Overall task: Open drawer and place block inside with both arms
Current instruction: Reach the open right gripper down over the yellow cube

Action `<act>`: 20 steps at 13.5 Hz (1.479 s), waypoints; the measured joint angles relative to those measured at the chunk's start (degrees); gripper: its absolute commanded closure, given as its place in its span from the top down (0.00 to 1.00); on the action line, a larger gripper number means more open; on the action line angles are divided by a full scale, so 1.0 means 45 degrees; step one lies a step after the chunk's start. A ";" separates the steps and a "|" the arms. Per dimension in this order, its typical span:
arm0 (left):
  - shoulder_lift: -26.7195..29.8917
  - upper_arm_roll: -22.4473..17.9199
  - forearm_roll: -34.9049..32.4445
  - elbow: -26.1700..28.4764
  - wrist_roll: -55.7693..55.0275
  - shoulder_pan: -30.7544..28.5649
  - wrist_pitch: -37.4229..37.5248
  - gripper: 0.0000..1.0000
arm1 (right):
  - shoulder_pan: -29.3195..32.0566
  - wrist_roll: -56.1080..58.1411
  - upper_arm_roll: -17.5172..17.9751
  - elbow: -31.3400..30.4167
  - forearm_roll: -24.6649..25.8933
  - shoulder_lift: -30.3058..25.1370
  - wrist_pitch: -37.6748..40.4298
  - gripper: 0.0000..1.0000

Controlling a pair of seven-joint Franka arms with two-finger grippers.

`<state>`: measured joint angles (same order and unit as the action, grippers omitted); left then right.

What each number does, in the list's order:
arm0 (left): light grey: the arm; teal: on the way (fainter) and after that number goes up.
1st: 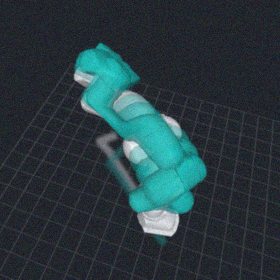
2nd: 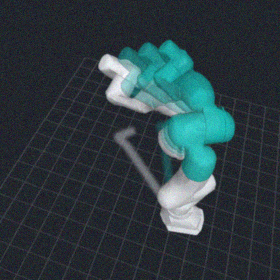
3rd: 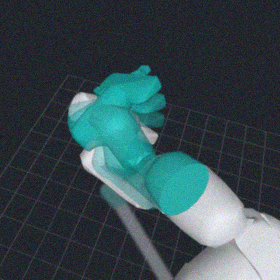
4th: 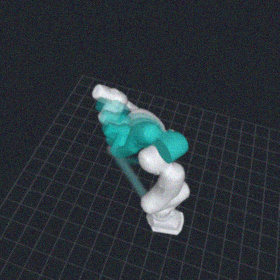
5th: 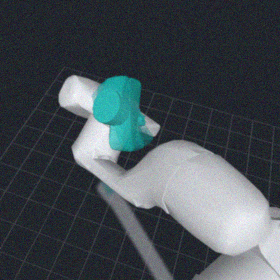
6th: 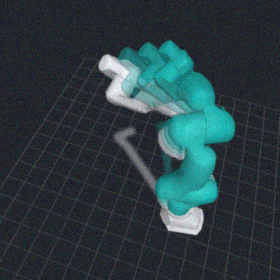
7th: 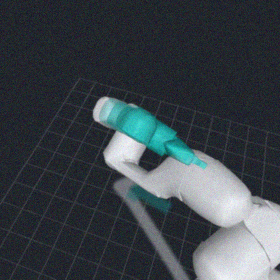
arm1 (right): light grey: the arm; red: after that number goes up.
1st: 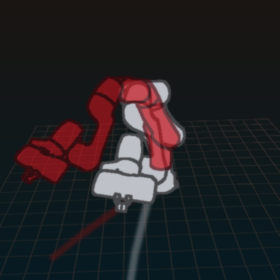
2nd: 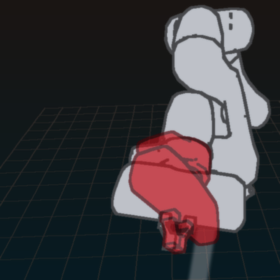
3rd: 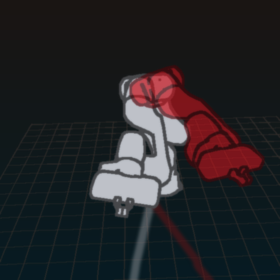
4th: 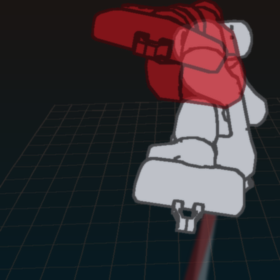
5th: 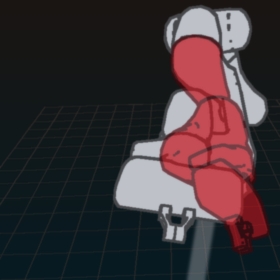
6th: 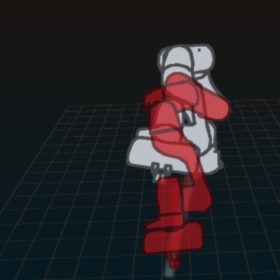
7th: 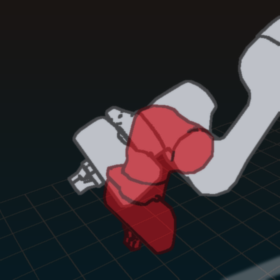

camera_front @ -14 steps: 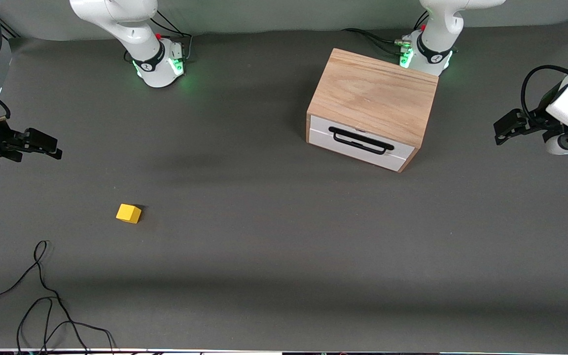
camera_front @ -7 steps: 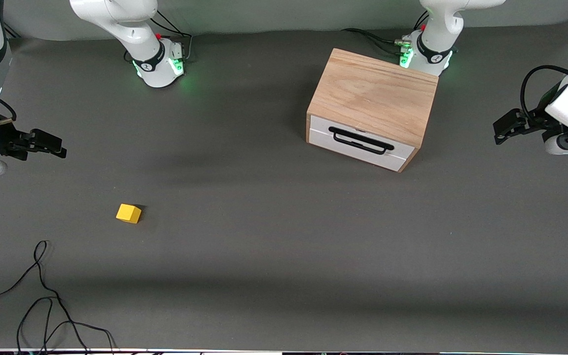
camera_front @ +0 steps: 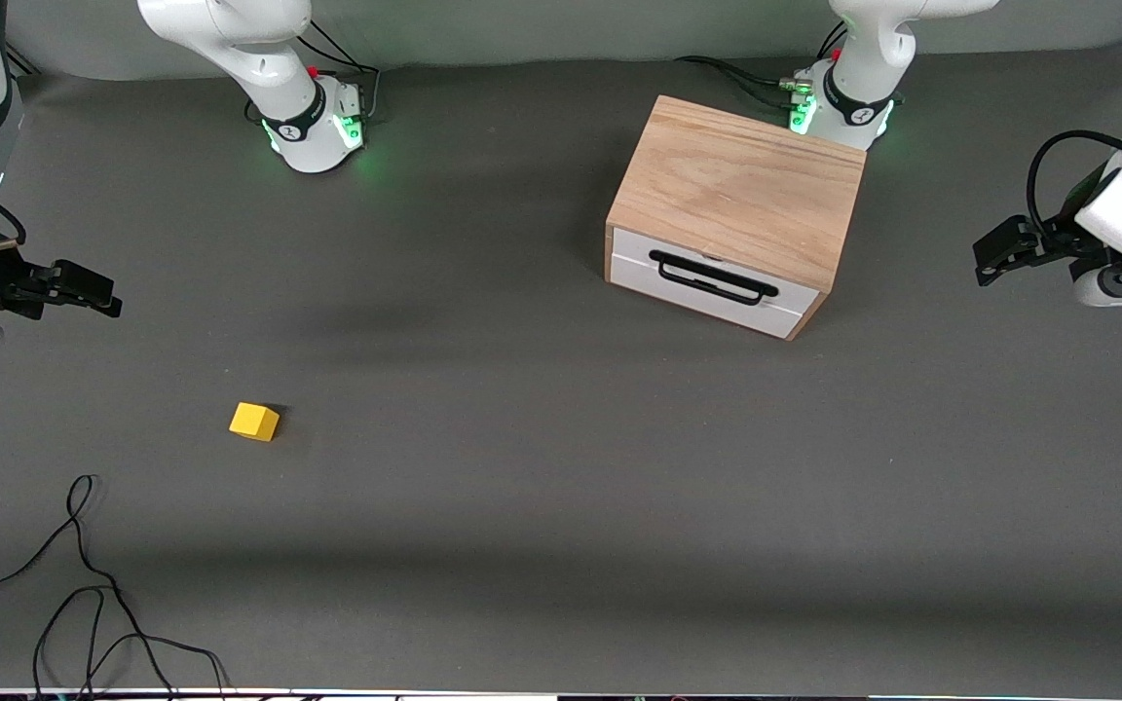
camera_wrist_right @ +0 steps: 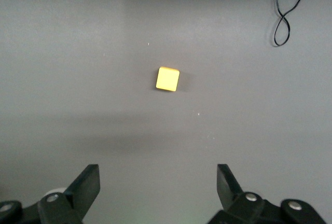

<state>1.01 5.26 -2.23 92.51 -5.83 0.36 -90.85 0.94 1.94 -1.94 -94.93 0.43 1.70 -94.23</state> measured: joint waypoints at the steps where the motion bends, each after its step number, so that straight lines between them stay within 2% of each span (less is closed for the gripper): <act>1: -0.0005 0.0000 0.0000 0.0000 0.0000 0.0001 0.0002 1.00 | 0.0000 0.0000 0.0000 -0.0298 0.0001 0.0006 -0.0385 1.00; 7: -0.0020 0.0001 0.0000 0.0000 0.0000 0.0011 0.0002 1.00 | 0.0000 -0.0020 -0.0001 -0.1964 0.0001 0.0560 -0.2876 1.00; 17: -0.0023 0.0000 0.0000 -0.0002 0.0000 0.0012 0.0002 1.00 | 0.0044 -0.0147 -0.0005 -0.3717 -0.0318 0.3986 -0.8347 1.00; 20: -0.0024 0.0000 0.0000 -0.0002 0.0000 0.0012 0.0002 1.00 | 0.0042 -0.0148 0.0000 -0.4608 -0.0523 0.4539 -1.0071 1.00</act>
<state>0.90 5.26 -2.23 92.50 -5.83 0.42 -90.84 1.13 1.27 -1.94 -115.67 -1.92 22.13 -139.55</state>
